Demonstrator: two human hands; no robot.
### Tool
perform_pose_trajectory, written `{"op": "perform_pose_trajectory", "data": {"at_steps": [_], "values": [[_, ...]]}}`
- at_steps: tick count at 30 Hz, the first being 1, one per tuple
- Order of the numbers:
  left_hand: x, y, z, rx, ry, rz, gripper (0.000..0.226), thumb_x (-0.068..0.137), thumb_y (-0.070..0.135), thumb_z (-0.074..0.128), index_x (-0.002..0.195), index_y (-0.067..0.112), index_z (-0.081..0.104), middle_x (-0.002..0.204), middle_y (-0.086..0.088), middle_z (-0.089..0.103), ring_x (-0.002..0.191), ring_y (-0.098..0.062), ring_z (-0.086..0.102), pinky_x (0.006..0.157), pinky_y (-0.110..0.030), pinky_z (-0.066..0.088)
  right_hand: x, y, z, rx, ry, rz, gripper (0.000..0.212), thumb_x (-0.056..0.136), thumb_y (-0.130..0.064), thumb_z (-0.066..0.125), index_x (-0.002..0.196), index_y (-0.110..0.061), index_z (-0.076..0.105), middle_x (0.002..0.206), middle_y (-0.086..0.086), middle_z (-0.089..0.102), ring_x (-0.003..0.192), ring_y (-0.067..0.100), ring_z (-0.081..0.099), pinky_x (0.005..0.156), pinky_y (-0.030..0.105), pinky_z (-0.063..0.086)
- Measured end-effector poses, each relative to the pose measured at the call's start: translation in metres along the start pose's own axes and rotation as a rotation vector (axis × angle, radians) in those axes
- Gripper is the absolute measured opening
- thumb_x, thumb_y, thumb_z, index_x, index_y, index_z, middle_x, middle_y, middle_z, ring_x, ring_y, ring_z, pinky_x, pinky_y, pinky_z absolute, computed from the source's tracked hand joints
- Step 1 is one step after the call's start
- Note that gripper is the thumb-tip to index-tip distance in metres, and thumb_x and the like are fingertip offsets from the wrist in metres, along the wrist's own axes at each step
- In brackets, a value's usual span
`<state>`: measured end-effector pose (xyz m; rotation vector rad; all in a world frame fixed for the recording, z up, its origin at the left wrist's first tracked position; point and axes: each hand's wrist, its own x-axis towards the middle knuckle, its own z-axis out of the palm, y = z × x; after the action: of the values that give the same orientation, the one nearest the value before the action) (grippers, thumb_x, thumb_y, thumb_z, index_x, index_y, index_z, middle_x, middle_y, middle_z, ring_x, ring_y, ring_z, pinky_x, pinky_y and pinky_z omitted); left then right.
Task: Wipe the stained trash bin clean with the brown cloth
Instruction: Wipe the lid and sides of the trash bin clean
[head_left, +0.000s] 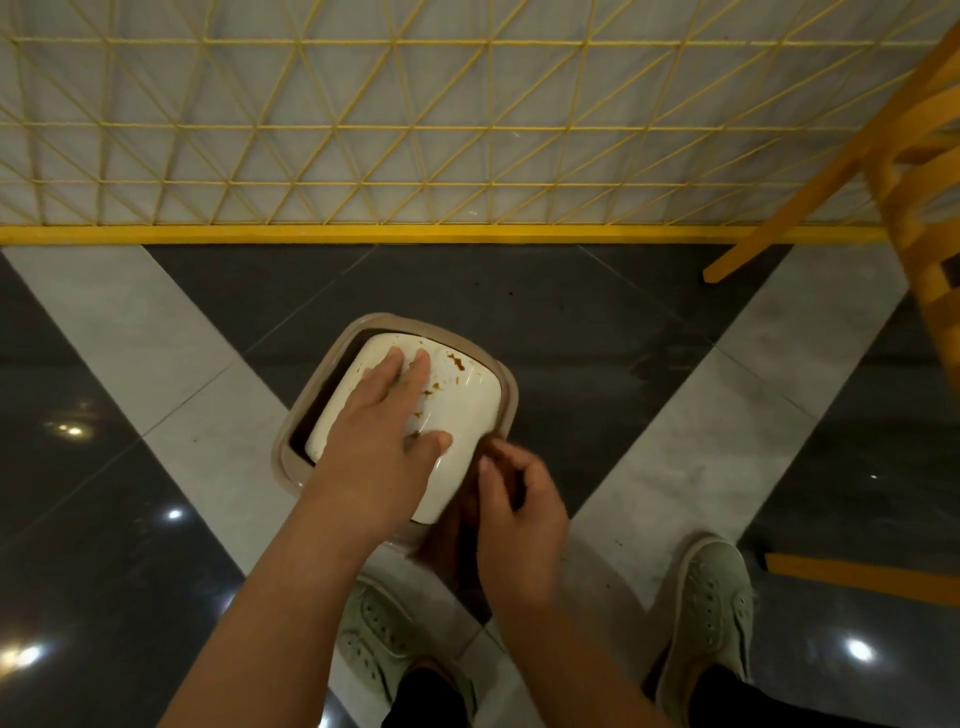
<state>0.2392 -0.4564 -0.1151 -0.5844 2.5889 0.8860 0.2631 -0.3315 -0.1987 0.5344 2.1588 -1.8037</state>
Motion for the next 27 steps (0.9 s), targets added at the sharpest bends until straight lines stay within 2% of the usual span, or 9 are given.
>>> {"op": "perform_pose_trajectory", "data": {"at_steps": [3,9,13,17,19,23,27], "values": [[0.001,0.000,0.000,0.032,0.001,-0.007,0.074,0.094,0.034,0.054,0.150,0.039,0.005,0.158,0.017,-0.003,0.145,-0.011,0.004,0.116,-0.037,0.019,-0.031,0.019,0.002,0.019,-0.030,0.095,0.018,0.089,-0.027,0.063,0.097,-0.042,0.064,0.096,-0.026,0.065,0.093,-0.007,0.059,0.091,0.031,0.052],[0.003,-0.002,0.003,0.033,0.026,0.000,0.074,0.093,0.032,0.056,0.150,0.038,0.009,0.158,0.015,0.000,0.145,-0.010,0.005,0.114,-0.033,0.019,0.028,-0.038,0.004,0.139,0.074,-0.115,0.016,0.088,-0.026,0.062,0.096,-0.040,0.065,0.101,-0.019,0.065,0.095,-0.008,0.058,0.084,0.023,0.052],[0.003,0.000,0.003,0.021,0.026,0.003,0.074,0.093,0.033,0.056,0.150,0.038,0.009,0.159,0.015,0.000,0.145,-0.011,0.004,0.114,-0.034,0.018,0.013,-0.036,0.004,0.089,0.017,-0.148,0.023,0.089,-0.026,0.062,0.095,-0.047,0.060,0.104,-0.025,0.059,0.099,-0.012,0.054,0.079,0.010,0.047],[0.004,-0.001,0.002,0.021,0.025,0.003,0.074,0.092,0.034,0.056,0.150,0.039,0.009,0.158,0.016,0.001,0.145,-0.011,0.007,0.114,-0.034,0.019,-0.032,0.001,-0.003,-0.013,-0.097,-0.295,0.029,0.086,-0.018,0.064,0.098,-0.044,0.064,0.109,-0.026,0.057,0.106,-0.002,0.055,0.090,0.012,0.045],[0.004,-0.002,0.003,0.028,0.027,0.005,0.072,0.093,0.035,0.054,0.149,0.040,0.009,0.158,0.016,0.001,0.145,-0.010,0.006,0.113,-0.033,0.018,-0.023,-0.004,-0.005,-0.049,-0.108,-0.364,0.032,0.086,-0.014,0.064,0.096,-0.044,0.063,0.107,-0.025,0.057,0.105,-0.003,0.055,0.088,0.008,0.041],[0.006,-0.005,0.004,0.024,0.033,-0.002,0.065,0.096,0.034,0.047,0.148,0.043,0.010,0.158,0.017,0.002,0.144,-0.012,0.009,0.112,-0.035,0.023,0.029,-0.046,-0.004,-0.007,-0.022,-0.259,0.025,0.090,-0.022,0.062,0.096,-0.045,0.059,0.105,-0.024,0.056,0.100,-0.013,0.051,0.081,0.000,0.039],[0.008,-0.006,0.004,0.021,0.046,0.006,0.063,0.096,0.032,0.049,0.148,0.041,0.015,0.158,0.014,0.005,0.144,-0.012,0.010,0.112,-0.032,0.020,0.000,-0.036,-0.001,-0.079,-0.107,-0.406,0.025,0.089,-0.020,0.061,0.103,-0.041,0.060,0.110,-0.025,0.053,0.108,-0.006,0.052,0.092,0.007,0.038]]}}
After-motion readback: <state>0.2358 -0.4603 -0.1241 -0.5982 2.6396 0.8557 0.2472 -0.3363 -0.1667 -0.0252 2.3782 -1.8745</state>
